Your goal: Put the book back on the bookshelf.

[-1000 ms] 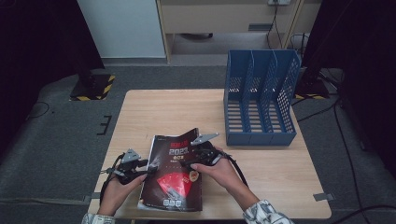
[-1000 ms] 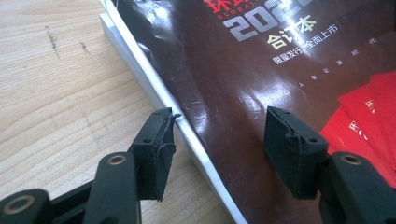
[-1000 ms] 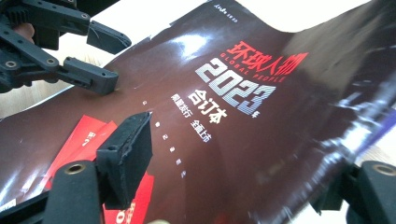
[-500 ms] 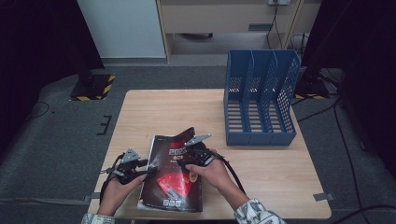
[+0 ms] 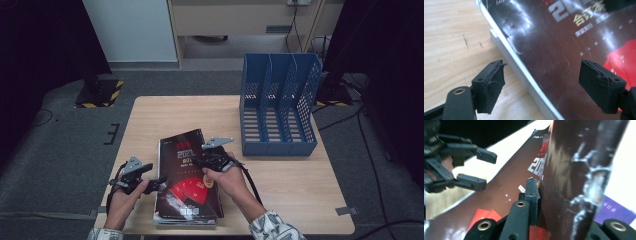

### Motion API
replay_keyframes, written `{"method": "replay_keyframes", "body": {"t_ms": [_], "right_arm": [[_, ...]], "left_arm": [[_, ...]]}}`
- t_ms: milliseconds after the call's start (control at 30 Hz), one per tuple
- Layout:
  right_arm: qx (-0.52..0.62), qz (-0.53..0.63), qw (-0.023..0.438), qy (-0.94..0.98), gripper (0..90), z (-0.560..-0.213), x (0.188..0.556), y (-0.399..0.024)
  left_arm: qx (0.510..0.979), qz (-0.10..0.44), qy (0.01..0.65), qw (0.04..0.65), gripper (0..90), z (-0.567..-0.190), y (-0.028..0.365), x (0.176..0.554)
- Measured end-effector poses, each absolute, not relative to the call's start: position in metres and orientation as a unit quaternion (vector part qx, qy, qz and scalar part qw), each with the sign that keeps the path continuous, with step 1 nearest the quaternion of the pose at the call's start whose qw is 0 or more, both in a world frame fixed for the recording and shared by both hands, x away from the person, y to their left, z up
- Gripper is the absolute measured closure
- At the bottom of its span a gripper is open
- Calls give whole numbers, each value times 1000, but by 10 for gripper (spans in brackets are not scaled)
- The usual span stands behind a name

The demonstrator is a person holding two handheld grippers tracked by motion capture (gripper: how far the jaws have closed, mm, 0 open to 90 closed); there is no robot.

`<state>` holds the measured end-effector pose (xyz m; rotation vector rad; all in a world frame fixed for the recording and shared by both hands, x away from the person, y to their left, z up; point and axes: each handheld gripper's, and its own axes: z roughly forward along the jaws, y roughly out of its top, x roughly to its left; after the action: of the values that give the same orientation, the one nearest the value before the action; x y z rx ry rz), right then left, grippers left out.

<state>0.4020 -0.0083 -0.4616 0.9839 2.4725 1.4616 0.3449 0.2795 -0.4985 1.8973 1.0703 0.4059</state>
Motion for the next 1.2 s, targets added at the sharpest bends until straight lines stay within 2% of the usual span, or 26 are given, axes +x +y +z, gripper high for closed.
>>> {"method": "replay_keyframes", "body": {"t_ms": [300,567,767,1067,1133,1200], "right_arm": [[303,506,85,803,850,-440,407,-16],[289,519,96,798,857,-426,408,-15],[280,534,104,791,864,-417,409,-14],[261,548,110,787,867,-411,409,-14],[260,548,110,787,868,-411,408,-13],[257,549,110,788,868,-410,408,-13]], "left_arm": [[773,140,423,452,201,-501,273,353],[789,145,400,444,193,-504,262,362],[777,143,411,455,192,-506,268,364],[769,109,403,484,252,-508,265,373],[776,106,402,474,257,-507,264,377],[774,99,397,483,310,-506,264,378]]}}
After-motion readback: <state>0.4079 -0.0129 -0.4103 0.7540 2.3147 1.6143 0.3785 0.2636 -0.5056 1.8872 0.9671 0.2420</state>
